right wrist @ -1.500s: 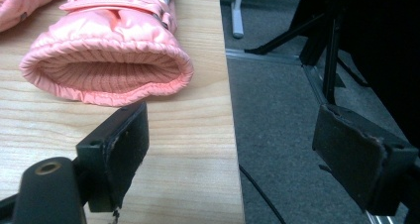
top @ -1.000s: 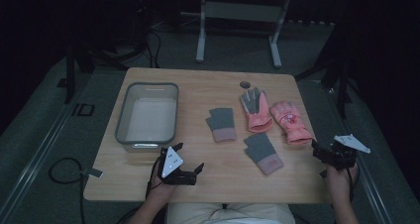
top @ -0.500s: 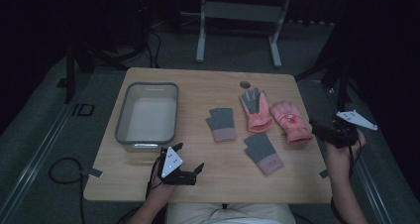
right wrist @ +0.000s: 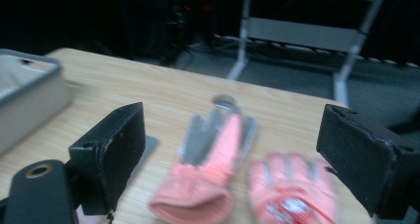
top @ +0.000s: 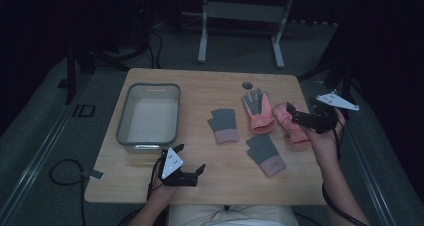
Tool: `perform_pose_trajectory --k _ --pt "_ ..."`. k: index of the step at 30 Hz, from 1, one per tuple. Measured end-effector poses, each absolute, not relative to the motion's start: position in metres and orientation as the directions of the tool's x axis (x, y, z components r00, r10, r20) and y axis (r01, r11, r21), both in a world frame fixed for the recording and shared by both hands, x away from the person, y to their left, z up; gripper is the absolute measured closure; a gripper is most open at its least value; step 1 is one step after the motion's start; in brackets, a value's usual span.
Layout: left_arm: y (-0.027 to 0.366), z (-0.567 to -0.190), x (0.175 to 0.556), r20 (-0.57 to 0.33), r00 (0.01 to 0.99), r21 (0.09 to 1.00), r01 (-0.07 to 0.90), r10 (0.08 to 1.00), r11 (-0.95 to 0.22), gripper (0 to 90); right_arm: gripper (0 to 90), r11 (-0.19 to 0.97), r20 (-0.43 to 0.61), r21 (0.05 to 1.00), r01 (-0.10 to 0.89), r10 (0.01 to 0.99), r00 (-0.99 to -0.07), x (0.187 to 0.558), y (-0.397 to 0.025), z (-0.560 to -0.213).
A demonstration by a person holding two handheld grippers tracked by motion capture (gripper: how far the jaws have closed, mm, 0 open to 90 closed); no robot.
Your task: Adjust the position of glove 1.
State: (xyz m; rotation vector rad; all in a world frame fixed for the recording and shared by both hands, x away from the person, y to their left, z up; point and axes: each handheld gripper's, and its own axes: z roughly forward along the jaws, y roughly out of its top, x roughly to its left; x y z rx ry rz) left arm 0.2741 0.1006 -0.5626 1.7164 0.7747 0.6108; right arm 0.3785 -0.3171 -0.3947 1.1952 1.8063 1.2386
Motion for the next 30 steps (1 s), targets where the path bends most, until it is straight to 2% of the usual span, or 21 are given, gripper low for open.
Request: perform_pose_trajectory --k 5,8,15,24,30 --pt "0.101 -0.563 0.274 0.014 0.652 0.964 0.191 0.758 -0.183 0.0 14.4 0.202 -0.026 0.923 0.328 0.882 -0.470 0.390 -0.287 -0.405" --pt "0.100 -0.563 0.274 0.015 0.653 0.963 0.193 0.757 -0.186 0.0 18.9 0.228 -0.011 0.906 0.357 0.855 -0.519 0.398 -0.271 -0.411" --pt "0.100 -0.563 0.273 0.023 0.655 0.964 0.186 0.755 -0.190 0.0 22.2 0.312 -0.002 0.861 0.401 0.791 -0.611 0.416 -0.229 -0.433" --pt "0.100 -0.563 0.273 0.025 0.660 0.964 0.184 0.751 -0.194 0.0 23.4 0.354 0.029 0.819 0.452 0.761 -0.649 0.434 -0.190 -0.462" --pt "0.100 -0.563 0.273 0.024 0.662 0.964 0.183 0.749 -0.193 0.0 36.2 0.363 0.046 0.792 0.491 0.766 -0.641 0.448 -0.172 -0.482"
